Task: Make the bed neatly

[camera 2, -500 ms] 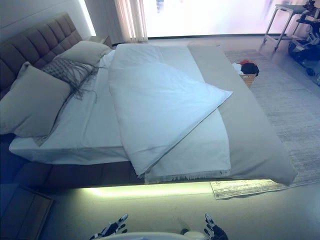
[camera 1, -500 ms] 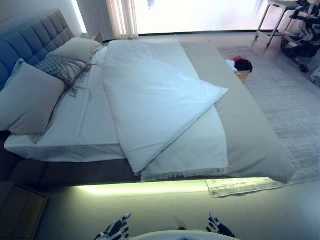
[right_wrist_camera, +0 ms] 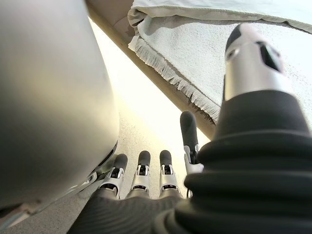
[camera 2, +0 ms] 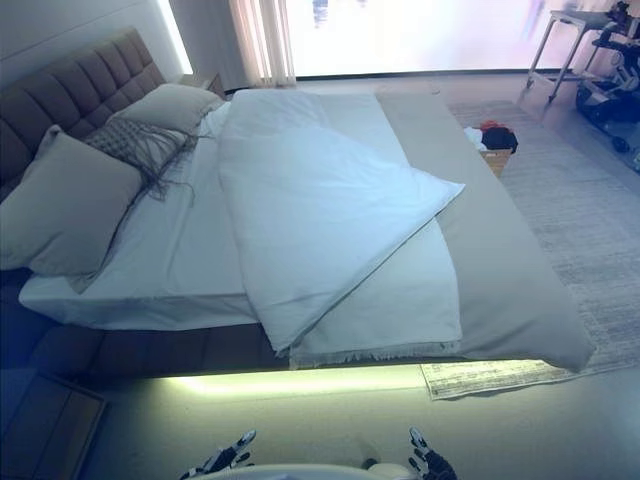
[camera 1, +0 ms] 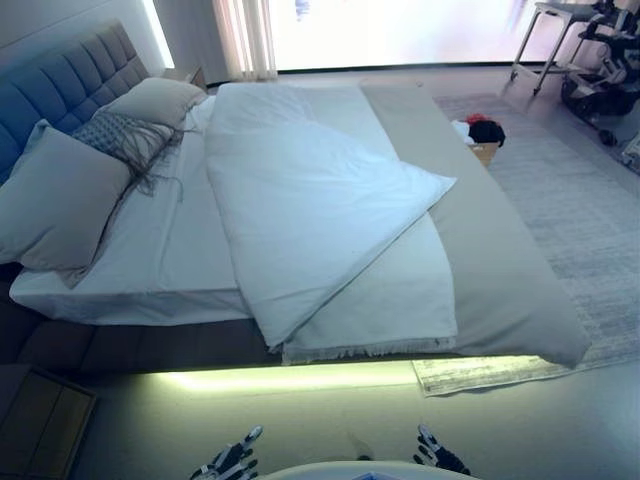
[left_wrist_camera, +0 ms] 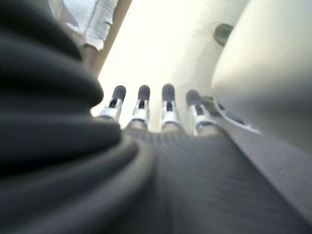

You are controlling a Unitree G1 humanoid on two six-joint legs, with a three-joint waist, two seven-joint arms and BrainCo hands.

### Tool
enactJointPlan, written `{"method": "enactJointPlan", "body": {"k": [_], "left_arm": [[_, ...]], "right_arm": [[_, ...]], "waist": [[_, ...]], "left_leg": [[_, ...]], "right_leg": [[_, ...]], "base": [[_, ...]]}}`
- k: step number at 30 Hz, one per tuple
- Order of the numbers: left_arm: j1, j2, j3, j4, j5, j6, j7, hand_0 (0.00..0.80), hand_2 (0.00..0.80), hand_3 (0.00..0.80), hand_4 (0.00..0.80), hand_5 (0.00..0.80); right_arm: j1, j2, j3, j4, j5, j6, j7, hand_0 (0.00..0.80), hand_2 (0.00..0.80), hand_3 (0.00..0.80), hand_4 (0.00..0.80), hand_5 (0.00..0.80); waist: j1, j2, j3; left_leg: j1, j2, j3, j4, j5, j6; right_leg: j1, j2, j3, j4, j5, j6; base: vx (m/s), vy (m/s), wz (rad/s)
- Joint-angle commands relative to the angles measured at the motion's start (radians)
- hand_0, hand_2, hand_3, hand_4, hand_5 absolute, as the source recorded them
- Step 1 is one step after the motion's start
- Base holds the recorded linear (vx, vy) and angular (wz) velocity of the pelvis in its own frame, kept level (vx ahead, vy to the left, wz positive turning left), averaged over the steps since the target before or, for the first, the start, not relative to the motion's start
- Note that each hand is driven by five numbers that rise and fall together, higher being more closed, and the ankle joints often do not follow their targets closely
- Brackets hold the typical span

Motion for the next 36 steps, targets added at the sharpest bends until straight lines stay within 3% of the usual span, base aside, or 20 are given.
{"method": "enactJointPlan", "body": {"k": [1,9,12,15,17,19,20,23,25,26,28,29,30,36], "left_arm": [[-0.052,-0.035,0.025,0.082,0.0,0.005,-0.008,0.0,0.0,0.0,0.0,0.0],[-0.059,-0.045,0.023,0.067,0.001,-0.006,0.002,0.0,0.0,0.0,0.0,0.0],[-0.06,-0.03,0.037,0.066,-0.002,-0.003,0.024,0.0,0.0,0.0,0.0,0.0],[-0.065,-0.028,0.05,0.065,-0.014,-0.008,0.045,0.0,0.0,0.0,0.0,0.0],[-0.066,-0.028,0.066,0.069,-0.04,-0.028,0.049,0.0,0.0,0.0,0.0,0.0],[-0.064,-0.031,0.079,0.066,-0.054,-0.022,0.033,0.0,0.0,0.0,0.0,0.0],[-0.065,-0.032,0.083,0.066,-0.055,-0.02,0.034,0.0,0.0,0.0,0.0,0.0],[-0.053,-0.032,0.087,0.077,-0.086,-0.02,0.046,0.0,0.0,0.0,0.0,0.0],[-0.035,-0.029,0.086,0.084,-0.105,-0.026,0.055,0.0,0.0,0.0,0.0,0.0],[-0.028,-0.03,0.087,0.088,-0.101,-0.028,0.059,0.0,0.0,0.0,0.0,0.0],[-0.021,-0.03,0.091,0.096,-0.093,-0.032,0.059,0.0,0.0,0.0,0.0,0.0],[-0.011,-0.034,0.103,0.105,-0.09,-0.04,0.054,0.0,0.0,0.0,0.0,0.0],[-0.01,-0.034,0.11,0.107,-0.091,-0.038,0.054,0.0,0.0,0.0,0.0,0.0],[-0.03,-0.01,0.111,0.094,-0.048,-0.026,0.054,0.0,0.0,0.0,0.0,0.0]], "right_arm": [[-0.096,0.015,0.007,0.076,-0.018,-0.013,-0.008,0.0,0.0,0.0,0.0,0.0],[-0.113,0.022,0.021,0.059,-0.004,-0.019,-0.011,0.0,0.0,0.0,0.0,0.0],[-0.12,0.018,0.028,0.053,-0.017,-0.022,-0.019,0.0,0.0,0.0,0.0,0.0],[-0.132,0.006,0.031,0.047,-0.031,-0.007,-0.027,0.0,0.0,0.0,0.0,0.0],[-0.134,-0.011,0.033,0.052,-0.059,-0.001,-0.028,0.0,0.0,0.0,0.0,0.0],[-0.13,-0.021,0.032,0.062,-0.1,-0.001,-0.052,0.0,0.0,0.0,0.0,0.0],[-0.13,-0.024,0.032,0.066,-0.104,-0.002,-0.06,0.0,0.0,0.0,0.0,0.0],[-0.132,-0.039,0.01,0.086,-0.104,0.002,-0.058,0.0,0.0,0.0,0.0,0.0],[-0.123,-0.045,-0.001,0.091,-0.098,0.0,-0.039,0.0,0.0,0.0,0.0,0.0],[-0.119,-0.046,-0.003,0.094,-0.09,-0.005,-0.031,0.0,0.0,0.0,0.0,0.0],[-0.111,-0.048,-0.007,0.1,-0.088,-0.011,-0.021,0.0,0.0,0.0,0.0,0.0],[-0.1,-0.053,-0.023,0.105,-0.091,-0.019,-0.015,0.0,0.0,0.0,0.0,0.0],[-0.099,-0.052,-0.032,0.11,-0.105,-0.02,-0.02,0.0,0.0,0.0,0.0,0.0],[-0.103,-0.022,-0.046,0.106,-0.086,-0.016,0.011,0.0,0.0,0.0,0.0,0.0]], "waist": [[-0.011,-0.025,0.006],[-0.011,-0.028,0.018],[-0.018,-0.035,0.032],[-0.018,-0.063,0.059],[-0.015,-0.081,0.088],[-0.001,-0.073,0.116],[0.003,-0.069,0.123],[0.032,-0.031,0.146],[0.058,-0.018,0.146],[0.066,-0.023,0.148],[0.073,-0.027,0.145],[0.073,-0.022,0.135],[0.071,-0.021,0.127],[0.087,-0.025,0.072]], "left_leg": [[-0.032,-0.062,-0.043,0.004,-0.023,0.049],[-0.035,-0.06,-0.043,0.017,-0.024,0.052],[-0.065,-0.053,-0.051,0.121,-0.054,0.054],[-0.143,-0.034,-0.047,0.328,-0.107,0.047],[-0.266,-0.012,-0.051,0.586,-0.038,0.03],[-0.371,0.005,-0.06,0.642,0.043,0.006],[-0.384,0.007,-0.06,0.636,0.054,0.002],[-0.391,0.033,-0.037,0.314,0.144,-0.024],[-0.409,0.055,-0.082,0.067,0.225,-0.052],[-0.407,0.056,-0.097,0.014,0.234,-0.057],[-0.428,0.061,-0.112,0.0,0.236,-0.062],[-0.413,0.078,-0.082,0.009,0.233,-0.061],[-0.396,0.079,-0.059,0.018,0.217,-0.053],[-0.357,0.043,-0.056,0.114,0.153,-0.004]], "right_leg": [[0.034,-0.031,-0.012,0.005,-0.021,0.081],[0.03,-0.024,-0.006,0.029,-0.033,0.072],[0.01,-0.02,0.006,0.095,-0.066,0.046],[-0.017,-0.04,0.005,0.144,-0.079,0.016],[-0.025,-0.036,0.024,0.16,-0.083,-0.023],[-0.01,-0.017,0.049,0.17,-0.09,-0.033],[-0.003,-0.014,0.057,0.172,-0.094,-0.032],[0.061,0.025,0.084,0.159,-0.131,-0.011],[0.125,0.042,0.126,0.143,-0.16,0.002],[0.149,0.037,0.139,0.14,-0.171,0.006],[0.173,0.032,0.151,0.139,-0.188,0.008],[0.203,0.019,0.153,0.14,-0.215,0.017],[0.217,-0.002,0.144,0.149,-0.227,0.029],[0.245,-0.102,0.058,0.196,-0.249,0.084]], "base": [[0.042,-0.025,0.0],[0.026,-0.053,0.0],[0.066,-0.107,-0.02],[0.023,-0.104,-0.1],[0.044,-0.129,-0.18],[0.101,-0.026,-0.34],[0.242,0.086,-0.42],[0.334,0.147,-0.26],[0.411,0.167,-0.23],[0.384,0.134,-0.37],[0.305,0.134,-0.47],[0.431,0.248,-0.28],[0.532,0.312,-0.32],[0.363,0.208,-0.28]]}}
